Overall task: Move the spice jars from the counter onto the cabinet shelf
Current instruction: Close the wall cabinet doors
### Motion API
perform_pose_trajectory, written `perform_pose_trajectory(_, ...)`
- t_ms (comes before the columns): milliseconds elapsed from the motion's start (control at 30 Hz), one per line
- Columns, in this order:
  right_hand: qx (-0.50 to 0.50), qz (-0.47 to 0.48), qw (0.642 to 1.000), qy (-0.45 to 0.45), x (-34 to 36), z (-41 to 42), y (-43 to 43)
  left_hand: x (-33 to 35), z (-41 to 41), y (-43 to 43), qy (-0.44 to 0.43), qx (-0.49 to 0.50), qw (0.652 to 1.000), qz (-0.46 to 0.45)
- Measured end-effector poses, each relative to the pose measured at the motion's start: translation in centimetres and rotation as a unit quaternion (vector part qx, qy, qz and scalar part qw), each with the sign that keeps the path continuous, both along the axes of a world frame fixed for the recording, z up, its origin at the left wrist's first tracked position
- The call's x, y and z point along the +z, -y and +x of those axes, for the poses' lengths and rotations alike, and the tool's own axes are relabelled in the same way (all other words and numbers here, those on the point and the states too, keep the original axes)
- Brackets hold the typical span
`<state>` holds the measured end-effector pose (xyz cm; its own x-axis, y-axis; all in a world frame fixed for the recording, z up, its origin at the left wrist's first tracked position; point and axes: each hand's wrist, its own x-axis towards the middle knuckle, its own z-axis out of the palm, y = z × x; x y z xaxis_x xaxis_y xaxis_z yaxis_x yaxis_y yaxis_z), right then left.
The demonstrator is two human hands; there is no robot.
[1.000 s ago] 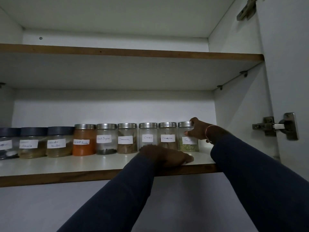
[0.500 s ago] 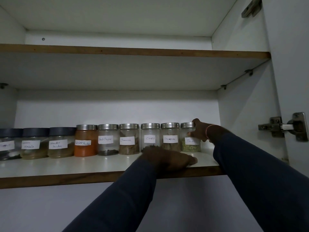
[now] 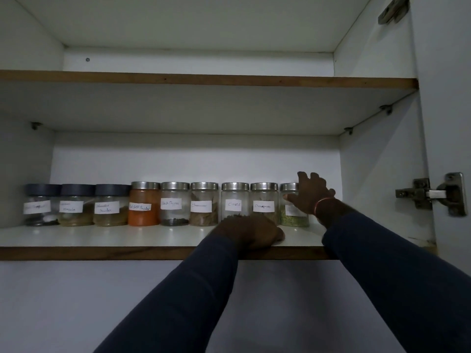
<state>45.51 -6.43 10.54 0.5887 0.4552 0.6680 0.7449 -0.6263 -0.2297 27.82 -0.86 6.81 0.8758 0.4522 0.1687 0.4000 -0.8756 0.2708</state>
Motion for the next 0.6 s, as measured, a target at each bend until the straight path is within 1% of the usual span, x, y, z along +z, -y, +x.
perform_pose_trajectory(67,0.023,-0.017,0.998,0.052,-0.5,-2.1,0.3,-0.1,-0.8,0.2,0.041,0.025,0.999,0.007)
perform_pose_trajectory(100,0.05,-0.031,0.996,0.064,-0.9,-3.3,0.5,-0.2,-1.3,0.5,0.053,0.031,0.998,0.018)
perform_pose_trajectory(167,0.114,-0.071,0.989,0.056,-1.7,-5.9,0.9,-0.3,-2.4,1.4,0.055,0.038,0.997,0.041)
perform_pose_trajectory(233,0.164,-0.116,0.978,0.056,-2.4,-8.8,1.6,-0.4,-4.1,2.2,0.067,0.027,0.996,0.054)
perform_pose_trajectory(333,0.182,-0.166,0.964,0.098,-2.7,-12.9,3.2,-0.7,-6.9,3.3,0.073,-0.006,0.994,0.083)
perform_pose_trajectory(400,0.189,-0.171,0.959,0.127,-3.0,-15.8,3.7,-1.1,-9.9,3.1,0.088,-0.022,0.991,0.098)
perform_pose_trajectory(500,0.207,-0.166,0.955,0.129,-3.2,-21.0,2.9,-2.4,-15.4,1.5,0.105,-0.02,0.986,0.129)
perform_pose_trajectory(567,0.236,-0.159,0.949,0.137,-3.2,-25.3,1.5,-3.5,-20.0,0.1,0.093,-0.001,0.978,0.186)
perform_pose_trajectory(600,0.251,-0.152,0.944,0.149,-3.2,-27.5,0.8,-3.8,-22.5,-0.5,0.092,0.011,0.968,0.234)
